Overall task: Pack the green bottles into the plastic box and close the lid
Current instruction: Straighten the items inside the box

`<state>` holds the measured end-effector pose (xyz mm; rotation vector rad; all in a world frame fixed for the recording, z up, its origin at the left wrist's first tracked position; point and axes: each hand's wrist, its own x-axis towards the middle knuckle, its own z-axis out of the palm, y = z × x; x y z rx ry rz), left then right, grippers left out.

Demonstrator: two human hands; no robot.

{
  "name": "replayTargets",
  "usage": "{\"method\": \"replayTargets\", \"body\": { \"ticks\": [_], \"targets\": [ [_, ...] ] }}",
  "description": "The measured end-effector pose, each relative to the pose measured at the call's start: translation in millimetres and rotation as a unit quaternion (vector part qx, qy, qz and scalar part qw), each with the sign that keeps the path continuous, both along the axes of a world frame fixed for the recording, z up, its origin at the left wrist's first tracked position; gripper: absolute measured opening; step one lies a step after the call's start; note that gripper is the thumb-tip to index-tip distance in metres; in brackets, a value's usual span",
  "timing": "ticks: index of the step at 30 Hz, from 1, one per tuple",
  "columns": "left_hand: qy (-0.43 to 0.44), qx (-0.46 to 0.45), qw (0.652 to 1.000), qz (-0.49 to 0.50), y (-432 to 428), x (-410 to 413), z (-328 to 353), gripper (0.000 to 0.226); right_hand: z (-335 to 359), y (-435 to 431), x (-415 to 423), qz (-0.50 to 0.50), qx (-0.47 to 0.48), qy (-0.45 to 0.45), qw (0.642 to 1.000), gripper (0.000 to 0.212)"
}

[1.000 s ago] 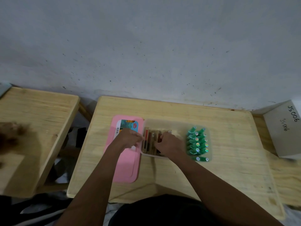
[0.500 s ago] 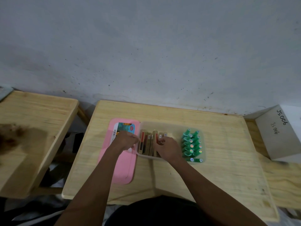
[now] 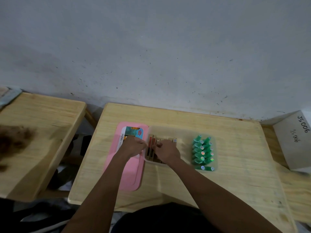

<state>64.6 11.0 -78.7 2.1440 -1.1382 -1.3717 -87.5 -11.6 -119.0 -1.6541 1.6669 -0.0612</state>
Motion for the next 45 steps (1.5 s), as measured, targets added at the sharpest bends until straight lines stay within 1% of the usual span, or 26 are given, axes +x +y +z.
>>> {"method": "replayTargets", "body": {
  "ticks": [2,5,7,9,11,14,19,22,25,29,35,39,42,45],
  "targets": [
    [0.001,-0.004,1.000,-0.001,-0.7,0.5,-0.1,0.007,-2.4,-3.7,-6.2,0.010,-0.006,-0.002,1.000,0.029],
    [-0.001,-0.008,1.000,-0.007,-0.9,1.2,-1.0,0.006,-2.6,-12.5,-18.1,0.012,-0.036,0.025,0.999,0.026],
    [-0.001,-0.009,1.000,-0.010,-1.0,1.8,-1.8,0.009,-1.2,-20.2,-22.7,0.050,-0.039,0.039,0.997,0.035],
    [-0.001,-0.008,1.000,-0.014,-1.4,1.6,-2.4,0.015,2.4,-28.7,-23.7,0.091,-0.018,0.057,0.994,0.046],
    [0.002,-0.006,1.000,-0.014,-1.5,1.8,-2.6,0.017,6.0,-36.1,-21.5,0.131,-0.006,0.080,0.988,0.050],
    [0.006,-0.004,1.000,-0.012,-1.6,3.1,-4.6,0.013,8.5,-41.4,-17.1,0.184,0.002,0.104,0.977,0.047],
    [0.003,-0.006,1.000,-0.013,-1.8,3.5,-7.0,0.016,8.6,-41.6,-17.2,0.193,0.000,0.095,0.977,0.040],
    [0.000,-0.002,1.000,-0.016,-2.2,3.7,-7.7,0.021,10.6,-40.8,-20.9,0.179,-0.023,0.082,0.980,0.035],
    [-0.005,0.000,1.000,-0.019,-2.4,4.7,-7.9,0.021,9.3,-37.3,-27.6,0.137,-0.035,0.048,0.989,0.030],
    [-0.006,-0.003,1.000,-0.026,-3.3,6.1,-7.2,0.012,7.4,-28.6,-34.4,0.051,-0.033,-0.040,0.997,0.022],
    [-0.008,-0.009,1.000,-0.027,-2.4,3.7,-6.3,0.017,3.3,-18.1,-35.2,-0.050,-0.024,-0.159,0.986,0.007],
    [-0.009,-0.012,1.000,-0.018,-1.9,2.7,-5.6,0.019,6.1,-17.0,-34.8,-0.087,-0.027,-0.196,0.976,0.013],
    [-0.007,-0.013,1.000,-0.018,-0.9,2.6,-5.9,0.015,11.1,-14.4,-33.4,-0.101,0.000,-0.229,0.968,0.019],
    [-0.007,-0.017,1.000,-0.017,-0.2,2.0,-5.8,0.015,13.7,-12.3,-32.6,-0.113,0.023,-0.240,0.964,0.030]
  ]
}}
